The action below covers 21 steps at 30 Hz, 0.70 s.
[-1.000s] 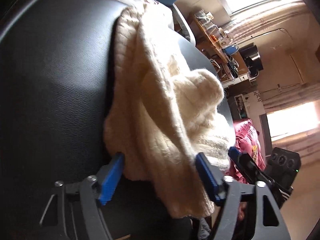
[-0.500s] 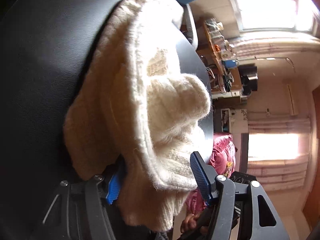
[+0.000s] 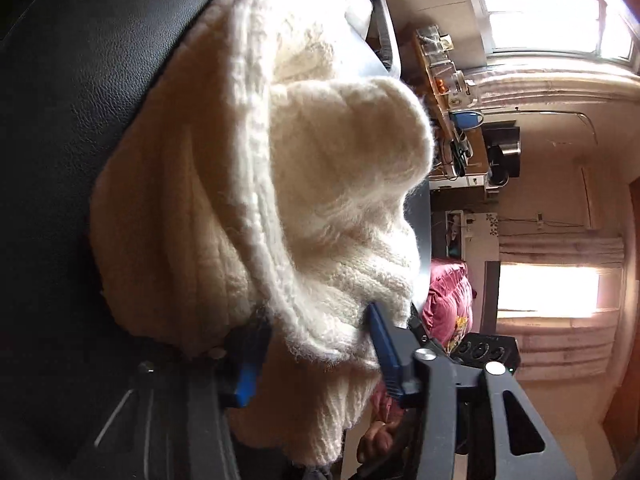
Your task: Fold clothes
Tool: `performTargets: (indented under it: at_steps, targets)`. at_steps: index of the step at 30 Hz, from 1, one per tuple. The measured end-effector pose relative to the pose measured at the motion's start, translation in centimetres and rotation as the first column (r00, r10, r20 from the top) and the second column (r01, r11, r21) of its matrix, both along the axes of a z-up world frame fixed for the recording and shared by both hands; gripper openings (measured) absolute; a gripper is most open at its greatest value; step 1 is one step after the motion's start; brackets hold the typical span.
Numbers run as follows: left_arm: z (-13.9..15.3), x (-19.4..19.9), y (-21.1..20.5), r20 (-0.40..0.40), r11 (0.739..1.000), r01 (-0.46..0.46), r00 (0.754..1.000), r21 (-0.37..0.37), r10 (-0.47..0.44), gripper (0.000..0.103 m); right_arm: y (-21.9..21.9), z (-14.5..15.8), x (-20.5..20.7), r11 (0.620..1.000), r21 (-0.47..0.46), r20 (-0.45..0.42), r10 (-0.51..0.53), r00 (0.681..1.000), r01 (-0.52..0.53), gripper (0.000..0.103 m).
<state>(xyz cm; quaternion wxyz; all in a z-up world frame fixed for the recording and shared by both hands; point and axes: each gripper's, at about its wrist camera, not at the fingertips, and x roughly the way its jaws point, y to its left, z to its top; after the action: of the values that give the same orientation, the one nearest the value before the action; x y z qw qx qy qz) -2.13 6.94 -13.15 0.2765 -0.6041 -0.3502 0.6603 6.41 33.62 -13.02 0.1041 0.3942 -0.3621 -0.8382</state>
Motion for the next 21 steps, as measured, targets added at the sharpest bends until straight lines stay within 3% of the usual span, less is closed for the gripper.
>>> performTargets:
  at_steps: [4, 8, 10, 13, 14, 15, 17, 19, 20, 21]
  targets:
    - [3.0, -0.1, -2.0, -0.147, 0.999, -0.047, 0.988, 0.01, 0.048, 0.008, -0.4, 0.7, 0.0, 0.999, 0.026, -0.012, 0.021, 1.0, -0.021, 0.04]
    - [7.0, -0.1, -5.7, -0.341, 0.994, -0.11, 0.935, -0.017, 0.098, 0.007, -2.1, 2.1, -0.7, 0.994, 0.08, -0.043, 0.081, 0.996, -0.078, 0.04]
    - [7.8, -0.4, -8.6, -0.406, 0.982, -0.15, 0.909, -0.119, 0.09, 0.007, -3.3, 2.7, -1.6, 0.987, 0.116, -0.052, 0.118, 0.992, -0.111, 0.04]
    - [8.7, -1.0, -13.0, -0.485, 0.934, -0.217, 0.873, -0.284, 0.055, 0.007, -5.7, 3.3, -3.3, 0.97, 0.186, -0.043, 0.169, 0.985, -0.158, 0.042]
    - [8.4, -1.1, -14.1, -0.498, 0.897, -0.241, 0.867, -0.371, 0.027, 0.007, -6.6, 3.4, -3.9, 0.962, 0.215, -0.032, 0.181, 0.983, -0.17, 0.043]
    - [7.3, -1.1, -15.0, -0.499, 0.84, -0.258, 0.866, -0.477, -0.017, 0.007, -7.4, 3.4, -4.5, 0.953, 0.244, -0.021, 0.193, 0.981, -0.182, 0.044]
    - [4.8, -0.9, -16.2, -0.479, 0.701, -0.269, 0.87, -0.66, -0.118, 0.007, -8.8, 3.3, -5.4, 0.938, 0.282, 0.001, 0.21, 0.978, -0.202, 0.046]
    - [2.3, -0.3, -16.2, -0.435, 0.55, -0.253, 0.871, -0.796, -0.228, 0.007, -9.7, 2.9, -6.0, 0.927, 0.305, 0.024, 0.222, 0.975, -0.218, 0.047]
    - [1.7, 0.1, -16.0, -0.421, 0.505, -0.251, 0.87, -0.826, -0.257, 0.007, -10.0, 2.6, -6.2, 0.925, 0.313, 0.032, 0.218, 0.975, -0.217, 0.048]
    - [1.3, 0.6, -15.8, -0.417, 0.482, -0.252, 0.867, -0.839, -0.273, 0.007, -10.0, 2.3, -6.2, 0.924, 0.317, 0.036, 0.213, 0.976, -0.213, 0.048]
